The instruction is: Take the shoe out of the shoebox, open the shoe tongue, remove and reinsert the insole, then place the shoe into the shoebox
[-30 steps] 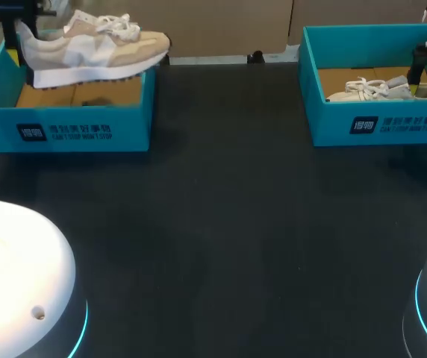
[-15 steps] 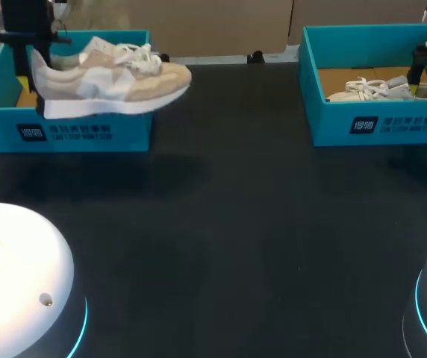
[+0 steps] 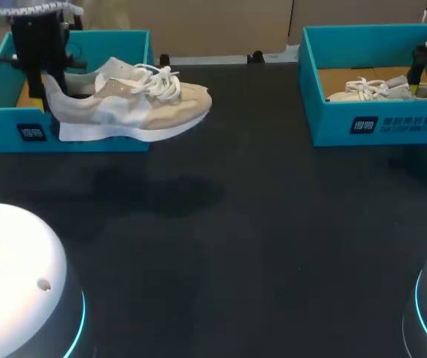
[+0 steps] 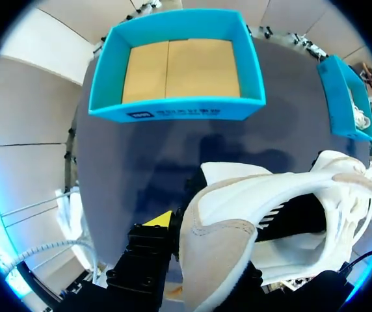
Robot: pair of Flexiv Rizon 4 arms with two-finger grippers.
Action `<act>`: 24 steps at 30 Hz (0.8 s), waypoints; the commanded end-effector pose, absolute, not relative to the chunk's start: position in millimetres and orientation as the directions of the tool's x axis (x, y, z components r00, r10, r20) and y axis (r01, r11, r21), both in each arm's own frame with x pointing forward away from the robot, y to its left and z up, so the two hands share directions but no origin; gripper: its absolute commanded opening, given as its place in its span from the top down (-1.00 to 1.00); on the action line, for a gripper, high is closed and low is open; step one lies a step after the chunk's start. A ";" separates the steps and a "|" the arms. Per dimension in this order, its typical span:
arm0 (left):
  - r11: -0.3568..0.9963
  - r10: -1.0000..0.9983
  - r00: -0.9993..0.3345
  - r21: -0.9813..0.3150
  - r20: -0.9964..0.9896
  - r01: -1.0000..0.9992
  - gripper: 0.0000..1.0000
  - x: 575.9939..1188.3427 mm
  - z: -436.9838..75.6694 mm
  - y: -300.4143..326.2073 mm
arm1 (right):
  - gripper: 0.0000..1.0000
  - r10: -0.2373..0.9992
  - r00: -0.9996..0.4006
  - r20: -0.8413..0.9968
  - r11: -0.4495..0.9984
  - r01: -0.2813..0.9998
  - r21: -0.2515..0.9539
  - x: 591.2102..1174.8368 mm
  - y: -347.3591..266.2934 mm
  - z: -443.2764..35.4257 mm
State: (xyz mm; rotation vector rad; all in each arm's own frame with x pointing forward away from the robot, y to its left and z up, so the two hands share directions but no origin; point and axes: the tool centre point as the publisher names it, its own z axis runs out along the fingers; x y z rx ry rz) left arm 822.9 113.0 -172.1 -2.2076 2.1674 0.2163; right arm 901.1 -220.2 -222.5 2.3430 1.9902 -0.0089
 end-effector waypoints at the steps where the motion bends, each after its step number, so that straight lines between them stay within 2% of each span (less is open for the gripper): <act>1: 0.029 -0.992 0.014 -0.340 -0.122 -0.940 1.00 817.1 -171.6 115.2 | -1.00 0.985 0.163 -0.048 -0.160 0.986 0.050 900.1 -220.2 -222.8; 9: 0.027 -0.994 0.011 -0.330 -0.113 -0.944 1.00 811.5 -173.2 114.0 | -1.00 0.985 0.163 -0.048 -0.160 0.986 0.050 900.1 -220.2 -222.8; 17: 0.082 -0.987 -0.037 -0.302 -0.153 -0.950 1.00 769.8 -205.6 74.4 | -1.00 0.985 0.163 -0.048 -0.160 0.986 0.050 900.1 -220.2 -222.8; 22: 0.071 -0.988 -0.019 -0.345 -0.154 -0.936 1.00 755.0 -217.5 53.3 | -1.00 0.985 0.163 -0.048 -0.160 0.986 0.050 900.1 -220.2 -222.8; 24: 0.064 -0.990 -0.022 -0.310 -0.137 -0.948 1.00 752.5 -224.1 44.3 | -1.00 0.985 0.163 -0.048 -0.160 0.986 0.050 900.1 -220.2 -222.8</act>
